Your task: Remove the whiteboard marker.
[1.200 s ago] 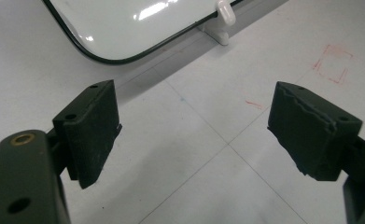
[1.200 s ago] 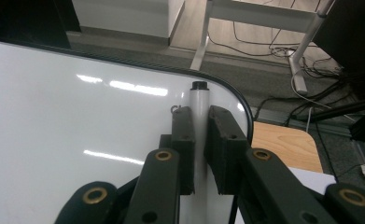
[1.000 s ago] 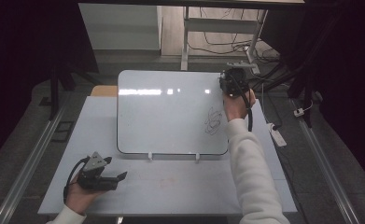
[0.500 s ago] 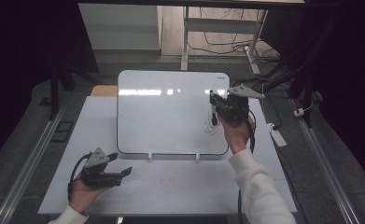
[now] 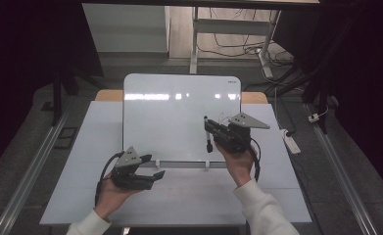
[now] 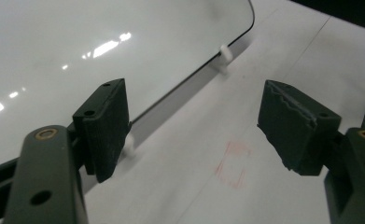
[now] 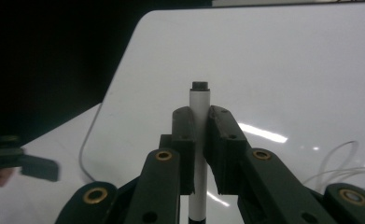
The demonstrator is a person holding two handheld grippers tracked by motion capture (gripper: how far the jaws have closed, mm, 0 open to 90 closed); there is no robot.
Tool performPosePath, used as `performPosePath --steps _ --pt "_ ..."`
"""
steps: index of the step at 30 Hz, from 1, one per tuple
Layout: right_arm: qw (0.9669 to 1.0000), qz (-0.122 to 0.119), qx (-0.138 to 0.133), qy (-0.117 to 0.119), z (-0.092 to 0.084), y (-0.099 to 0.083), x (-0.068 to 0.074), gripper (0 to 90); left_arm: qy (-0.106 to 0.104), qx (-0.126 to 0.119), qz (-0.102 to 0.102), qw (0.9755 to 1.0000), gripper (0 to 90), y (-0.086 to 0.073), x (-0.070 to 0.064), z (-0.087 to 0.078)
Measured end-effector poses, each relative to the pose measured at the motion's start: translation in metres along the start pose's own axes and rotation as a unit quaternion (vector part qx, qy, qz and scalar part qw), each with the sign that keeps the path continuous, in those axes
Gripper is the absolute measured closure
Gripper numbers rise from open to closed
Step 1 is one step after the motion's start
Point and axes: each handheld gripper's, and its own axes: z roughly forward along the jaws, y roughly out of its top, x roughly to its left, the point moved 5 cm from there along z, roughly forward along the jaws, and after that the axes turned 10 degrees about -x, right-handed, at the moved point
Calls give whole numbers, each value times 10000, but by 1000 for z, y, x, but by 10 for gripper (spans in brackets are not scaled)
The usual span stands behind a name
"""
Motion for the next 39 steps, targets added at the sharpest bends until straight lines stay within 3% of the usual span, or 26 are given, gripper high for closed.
performPosePath --steps 6,13,16,22,24,27,29,30,33,36,38,39 --pt "9991 201 78 373 6 -16 22 806 -236 -214 -77 9995 308 18 -7 19" --pt "9968 117 136 777 15 -28 57 806 -592 -492 -198 9968 421 38 -12 34" --pt "9957 98 129 914 18 -33 68 806 -628 -575 -173 9962 508 42 -13 35" --pt "9945 45 86 1038 18 -39 81 806 -632 -525 -109 9966 728 42 -11 34" --pt "9945 8 36 1042 17 -39 82 806 -579 -516 -124 9969 768 42 -10 34" --pt "9941 -33 37 1088 14 -38 82 797 -709 -532 -153 9959 808 41 -7 32" --pt "9928 -29 54 1196 11 -37 81 723 -742 -483 -60 9961 811 40 -8 31" --pt "9918 -48 52 1278 8 -36 80 687 -742 -483 -60 9961 811 40 -8 31" --pt "9867 -276 214 1588 -5 -36 69 604 -1043 -460 118 9934 812 37 -13 28" --pt "9750 -441 699 2065 -16 -45 52 560 -1320 -422 230 9901 812 34 -18 25" --pt "9639 -558 1042 2387 -22 -54 42 538 -1521 -403 246 9872 813 32 -22 25" --pt "9603 -608 1115 2485 -23 -57 40 526 -1605 -379 272 9859 812 31 -25 25"
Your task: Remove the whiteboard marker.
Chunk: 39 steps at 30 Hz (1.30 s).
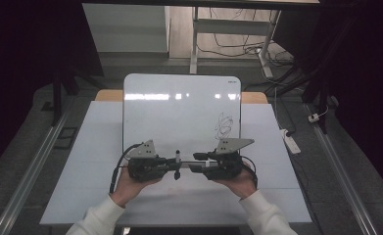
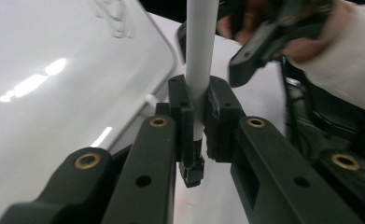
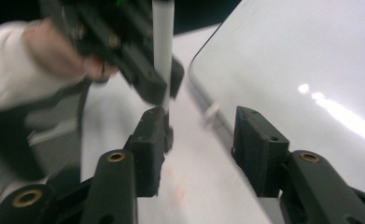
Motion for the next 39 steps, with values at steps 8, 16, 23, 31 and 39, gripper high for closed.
performPosePath --steps 8,16,23,31,39 --pt "9903 -382 813 1056 16 -20 9 462 -564 1 -15 9984 812 -3 -12 7" --pt "9781 -526 1092 1694 26 -27 23 643 -908 -30 -14 9959 812 -4 -15 9" --pt "9734 -610 1189 1860 28 -29 27 732 -1201 -43 -18 9927 811 -5 -17 12" --pt "9774 -540 1033 1763 29 -29 25 772 -1053 -127 -88 9943 754 -4 -15 10" --pt "9912 -536 590 1061 18 -24 11 773 22 -110 -273 9996 428 -11 -2 -24"
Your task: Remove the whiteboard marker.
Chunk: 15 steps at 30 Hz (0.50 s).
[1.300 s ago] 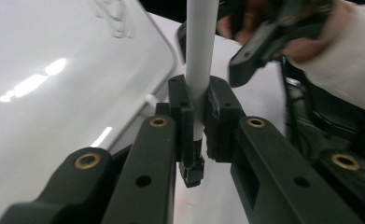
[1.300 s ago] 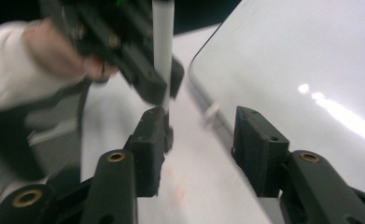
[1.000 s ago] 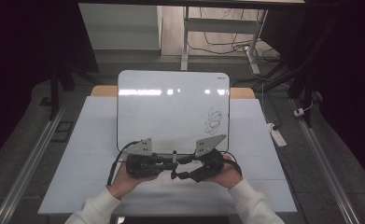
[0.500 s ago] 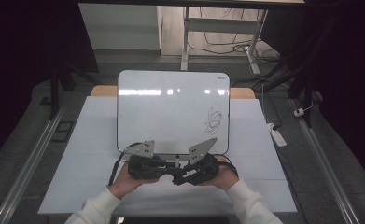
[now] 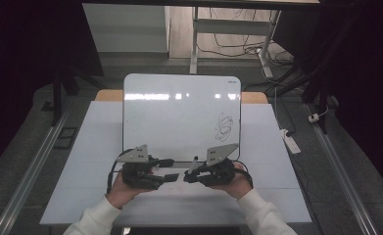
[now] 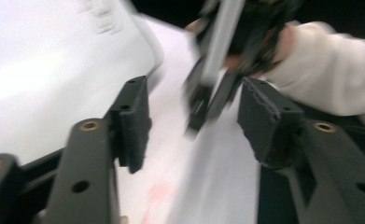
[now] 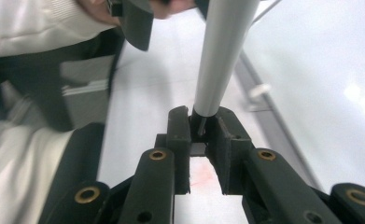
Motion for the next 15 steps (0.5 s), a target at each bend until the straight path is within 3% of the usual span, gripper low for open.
performPosePath --steps 3,7,10,14,15 --pt "9991 8 -154 -393 -8 1 -5 773 538 108 -199 9983 377 -13 8 -22" --pt "9946 -7 -355 -980 -19 3 -13 773 1163 276 -435 9919 351 -38 16 -52" --pt "9888 -24 -535 -1395 -30 6 -18 773 1597 427 -507 9849 317 -55 20 -70" --pt "9780 -35 -759 -1941 -46 11 -25 773 2118 614 -472 9742 273 -70 25 -87" --pt "9760 -24 -802 -2026 -50 12 -27 773 2118 614 -472 9742 268 -70 25 -87"
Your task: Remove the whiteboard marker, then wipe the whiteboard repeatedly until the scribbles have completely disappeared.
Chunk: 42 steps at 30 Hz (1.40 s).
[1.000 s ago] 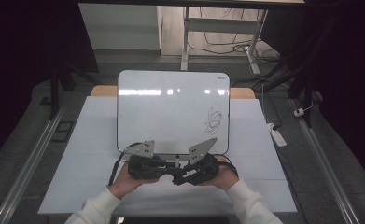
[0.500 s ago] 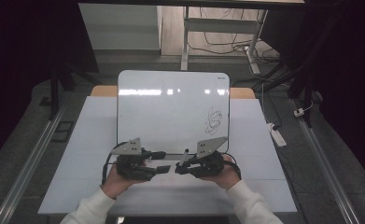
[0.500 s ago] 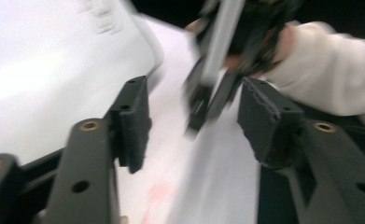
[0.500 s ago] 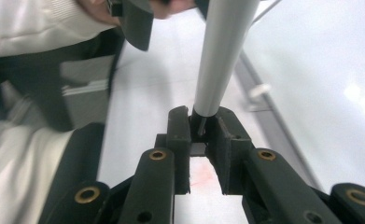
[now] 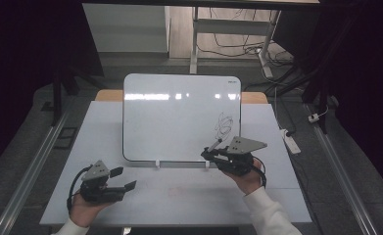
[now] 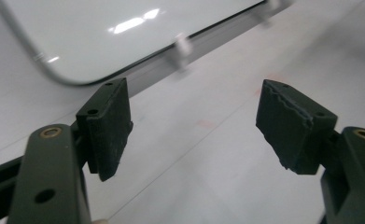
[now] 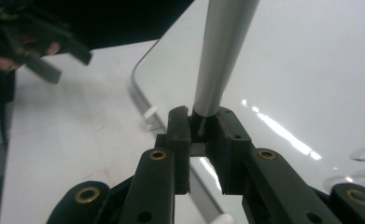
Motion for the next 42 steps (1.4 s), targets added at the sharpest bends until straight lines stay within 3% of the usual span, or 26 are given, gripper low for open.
performPosePath --steps 1,2,7,11,16,19,22,26,30,32,34,35,36,38,39,40,42 --pt "10000 4 -38 -81 -3 1 -3 773 175 31 7 9998 262 -5 4 -3" --pt "9998 35 -77 -169 -5 3 -5 773 207 41 -1 9998 261 -7 6 -3" --pt "9980 103 -230 -578 -16 8 -19 773 218 78 38 9997 252 -10 6 -1" --pt "9945 34 -280 -1007 -23 11 -37 773 217 99 52 9997 248 -11 9 0" --pt "9876 15 -356 -1530 -24 13 -78 774 183 127 -38 9997 248 -14 13 2" --pt "9825 71 -328 -1831 -20 14 -109 774 180 154 -57 9997 248 -16 14 3" --pt "9784 67 -369 -2031 -12 16 -130 774 188 172 -46 9997 248 -18 15 4" --pt "9776 43 -292 -2084 3 15 -144 774 194 216 -71 9996 248 -20 17 5" --pt "9743 -53 -312 -2228 13 14 -148 775 208 207 -86 9995 248 -20 18 5" --pt "9797 51 -268 -1987 20 10 -141 775 190 198 -91 9996 248 -20 18 5" --pt "9869 -204 10 -1599 26 3 -126 775 188 182 -91 9996 248 -20 18 4" --pt "9860 -365 99 -1622 25 2 -124 775 177 170 -93 9997 248 -20 18 4" --pt "9827 -402 102 -1804 22 3 -127 775 170 169 -100 9997 248 -20 18 4" --pt "9754 -19 -185 -2196 11 7 -140 775 160 172 -105 9997 247 -19 18 5" --pt "9749 155 -283 -2201 9 7 -143 775 160 172 -105 9997 247 -19 18 5" --pt "9773 142 -242 -2099 11 5 -140 775 148 165 -73 9997 247 -19 17 4" --pt "9864 -244 84 -1624 23 -2 -122 775 147 154 -55 9998 247 -19 16 4"
